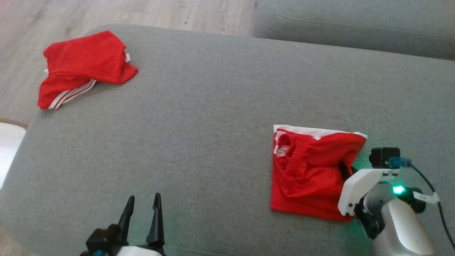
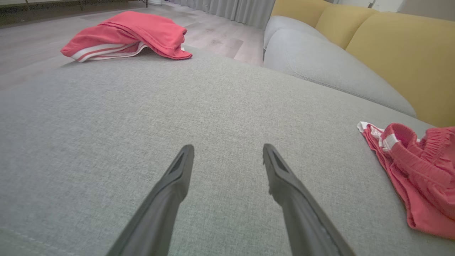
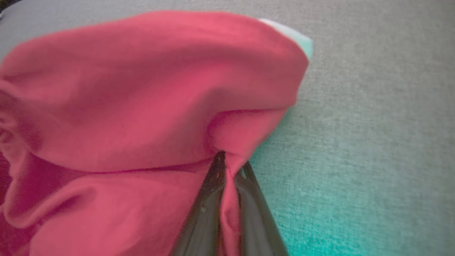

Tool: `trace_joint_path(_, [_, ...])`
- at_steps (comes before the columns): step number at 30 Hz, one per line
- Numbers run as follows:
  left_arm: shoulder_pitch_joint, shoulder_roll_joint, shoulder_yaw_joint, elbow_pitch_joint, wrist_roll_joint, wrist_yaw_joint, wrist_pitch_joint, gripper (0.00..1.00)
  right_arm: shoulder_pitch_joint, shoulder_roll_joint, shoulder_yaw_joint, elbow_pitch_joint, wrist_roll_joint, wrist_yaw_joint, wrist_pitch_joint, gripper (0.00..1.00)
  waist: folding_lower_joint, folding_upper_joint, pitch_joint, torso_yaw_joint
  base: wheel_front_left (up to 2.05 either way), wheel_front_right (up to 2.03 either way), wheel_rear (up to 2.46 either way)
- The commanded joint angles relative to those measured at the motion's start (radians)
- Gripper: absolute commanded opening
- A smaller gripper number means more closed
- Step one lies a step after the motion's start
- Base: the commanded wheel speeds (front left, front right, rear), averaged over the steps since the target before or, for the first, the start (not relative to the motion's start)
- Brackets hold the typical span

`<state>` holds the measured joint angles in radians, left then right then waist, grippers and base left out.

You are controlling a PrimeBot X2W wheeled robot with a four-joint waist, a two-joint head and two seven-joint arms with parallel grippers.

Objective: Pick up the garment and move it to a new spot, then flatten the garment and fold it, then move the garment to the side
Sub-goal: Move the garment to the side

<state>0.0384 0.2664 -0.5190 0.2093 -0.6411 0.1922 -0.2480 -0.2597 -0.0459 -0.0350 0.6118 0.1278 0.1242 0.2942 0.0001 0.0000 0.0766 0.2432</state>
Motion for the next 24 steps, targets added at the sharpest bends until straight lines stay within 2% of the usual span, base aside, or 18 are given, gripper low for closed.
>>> trace_joint_path(1, [-0.054,0.001,0.036,-0.031,0.008,-0.002,-0.011,1.0,-0.031,-0.004,0.027,-0.011,-0.001,0.007,-0.007,0.0,-0.0001,0.0,0.006,-0.017,0.0,0.0,0.0])
trace_joint_path(5, [-0.057,0.005,0.043,-0.044,0.015,-0.002,-0.012,1.0,-0.076,-0.004,0.013,-0.01,-0.033,0.007,-0.044,0.0,-0.0001,0.0,0.021,-0.082,0.0,0.0,0.0])
trace_joint_path(9, [-0.066,0.007,0.049,-0.072,0.027,0.003,-0.012,1.0,-0.123,-0.007,-0.024,-0.026,-0.076,0.007,-0.065,0.0,-0.0001,0.0,0.049,-0.179,0.0,0.0,0.0])
trace_joint_path(10, [-0.071,0.009,0.05,-0.077,0.03,0.002,-0.012,1.0,-0.133,-0.009,-0.035,-0.033,-0.086,0.007,-0.068,0.0,-0.0001,0.0,0.058,-0.206,0.0,0.0,0.0])
trace_joint_path(11, [-0.083,0.012,0.052,-0.09,0.037,0.003,-0.012,1.0,-0.155,-0.015,-0.049,-0.049,-0.105,0.007,-0.07,0.0,-0.0001,0.0,0.08,-0.267,0.0,0.0,0.0])
trace_joint_path(19, [-0.165,0.035,0.048,-0.12,0.07,0.001,0.007,1.0,-0.233,-0.025,-0.072,-0.1,-0.126,0.007,-0.081,0.0,-0.0001,0.0,0.166,-0.486,0.0,0.0,0.0])
trace_joint_path(24, [-0.212,0.048,0.04,-0.127,0.085,-0.003,0.03,1.0,-0.28,-0.018,-0.056,-0.086,-0.129,0.007,-0.094,0.0,-0.0001,0.0,0.203,-0.564,0.0,0.0,0.0])
